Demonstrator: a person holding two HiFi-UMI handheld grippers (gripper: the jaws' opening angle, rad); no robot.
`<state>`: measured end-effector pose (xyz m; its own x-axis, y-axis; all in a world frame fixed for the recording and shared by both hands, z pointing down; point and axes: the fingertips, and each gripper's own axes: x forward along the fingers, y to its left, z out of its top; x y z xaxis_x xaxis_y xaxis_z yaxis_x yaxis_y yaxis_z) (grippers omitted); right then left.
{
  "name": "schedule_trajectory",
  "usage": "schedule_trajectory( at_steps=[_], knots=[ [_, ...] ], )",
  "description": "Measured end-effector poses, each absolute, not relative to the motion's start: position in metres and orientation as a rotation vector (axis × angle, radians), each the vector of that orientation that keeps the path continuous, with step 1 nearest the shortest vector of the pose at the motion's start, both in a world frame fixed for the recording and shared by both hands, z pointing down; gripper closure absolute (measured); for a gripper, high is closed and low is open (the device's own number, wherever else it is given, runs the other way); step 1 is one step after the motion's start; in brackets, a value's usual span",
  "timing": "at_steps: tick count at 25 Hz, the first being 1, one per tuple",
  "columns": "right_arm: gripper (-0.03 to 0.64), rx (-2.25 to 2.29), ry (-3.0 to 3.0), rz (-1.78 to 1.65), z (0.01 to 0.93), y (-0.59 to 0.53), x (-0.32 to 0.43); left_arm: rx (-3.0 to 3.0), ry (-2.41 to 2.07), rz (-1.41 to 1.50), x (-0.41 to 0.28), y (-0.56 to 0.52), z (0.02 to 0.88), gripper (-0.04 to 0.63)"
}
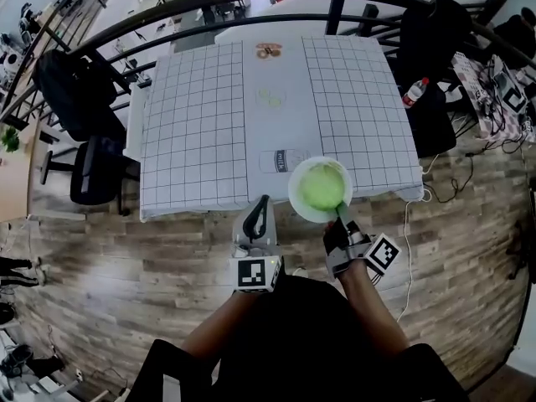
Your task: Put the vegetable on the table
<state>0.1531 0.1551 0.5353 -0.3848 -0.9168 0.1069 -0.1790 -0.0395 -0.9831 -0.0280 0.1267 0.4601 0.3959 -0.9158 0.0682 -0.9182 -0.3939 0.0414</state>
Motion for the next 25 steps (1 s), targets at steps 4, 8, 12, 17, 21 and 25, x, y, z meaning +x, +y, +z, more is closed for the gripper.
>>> schedule_trajectory(
  at_steps=[4, 8, 12, 17, 21, 25],
  knots=[
    [0.609, -1.176, 1.581, -1.5, 0.531, 0.119, 0.139, 2.58, -1.674, 0.047, -0.036, 0.091, 0.451, 0.586],
    [0.609, -1.17, 1.573, -1.513, 0.533, 0.084, 0.118, 2.588, -1.665, 0.043, -0.057, 0.059, 0.45, 0.586],
    [0.609, -1.182, 1.559, -1.519, 0.534, 0.061, 0.107, 2.604, -1.658, 0.015, -0.071, 0.037, 0.451, 0.586],
    [0.609, -1.167, 1.545, -1.463, 0.55, 0.046, 0.084, 2.646, -1.596, 0.023, -0.092, 0.024, 0.468, 0.586],
    [0.609, -1.194, 1.523, -1.479, 0.544, -0.009, 0.08, 2.635, -1.566, 0.074, -0.096, -0.035, 0.464, 0.586],
    [0.609, -1.211, 1.544, -1.466, 0.534, -0.024, 0.086, 2.644, -1.562, 0.077, -0.09, -0.045, 0.45, 0.586]
  ],
)
